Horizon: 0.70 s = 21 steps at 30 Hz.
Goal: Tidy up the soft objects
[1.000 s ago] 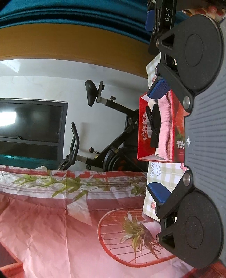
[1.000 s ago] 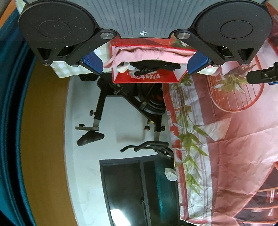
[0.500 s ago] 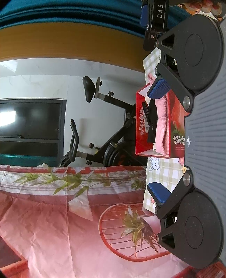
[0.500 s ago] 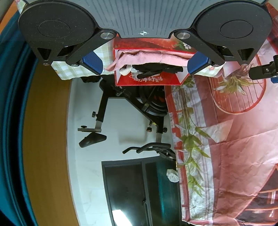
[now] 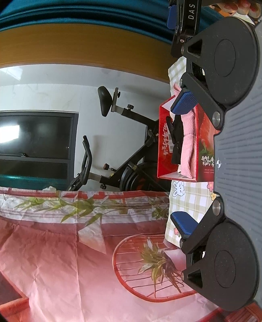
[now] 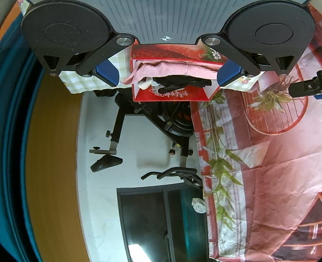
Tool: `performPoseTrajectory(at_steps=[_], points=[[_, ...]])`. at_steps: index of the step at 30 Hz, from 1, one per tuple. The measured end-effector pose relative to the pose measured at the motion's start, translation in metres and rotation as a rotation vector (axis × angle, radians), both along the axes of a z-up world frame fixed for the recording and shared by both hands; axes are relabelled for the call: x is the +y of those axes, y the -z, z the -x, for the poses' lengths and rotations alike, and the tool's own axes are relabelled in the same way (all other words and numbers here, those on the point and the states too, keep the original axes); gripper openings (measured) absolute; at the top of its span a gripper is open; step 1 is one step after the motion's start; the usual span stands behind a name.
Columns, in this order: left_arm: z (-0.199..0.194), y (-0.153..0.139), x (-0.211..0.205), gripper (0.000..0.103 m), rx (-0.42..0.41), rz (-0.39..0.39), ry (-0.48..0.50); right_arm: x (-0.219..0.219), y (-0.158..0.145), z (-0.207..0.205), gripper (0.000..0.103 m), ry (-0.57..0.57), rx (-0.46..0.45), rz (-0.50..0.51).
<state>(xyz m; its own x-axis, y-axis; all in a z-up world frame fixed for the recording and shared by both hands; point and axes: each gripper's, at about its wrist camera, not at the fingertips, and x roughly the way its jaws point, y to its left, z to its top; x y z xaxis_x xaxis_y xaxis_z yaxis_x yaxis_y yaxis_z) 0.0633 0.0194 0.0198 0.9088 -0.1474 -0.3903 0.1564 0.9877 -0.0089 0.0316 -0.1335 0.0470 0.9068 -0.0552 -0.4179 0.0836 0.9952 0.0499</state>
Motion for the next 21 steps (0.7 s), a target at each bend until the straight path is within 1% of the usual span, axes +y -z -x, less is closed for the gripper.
performPoseTrajectory(at_steps=[15,21], points=[[-0.0014,0.0013,0.0017,0.103,0.023,0.019,-0.002,-0.0015,0.0006,0.0002,0.103,-0.014,0.009,-0.002],[-0.0014,0.0020,0.0020,0.103,0.019,0.027,-0.005,-0.0018,0.0010,-0.0004,0.103,-0.016,0.014,-0.004]])
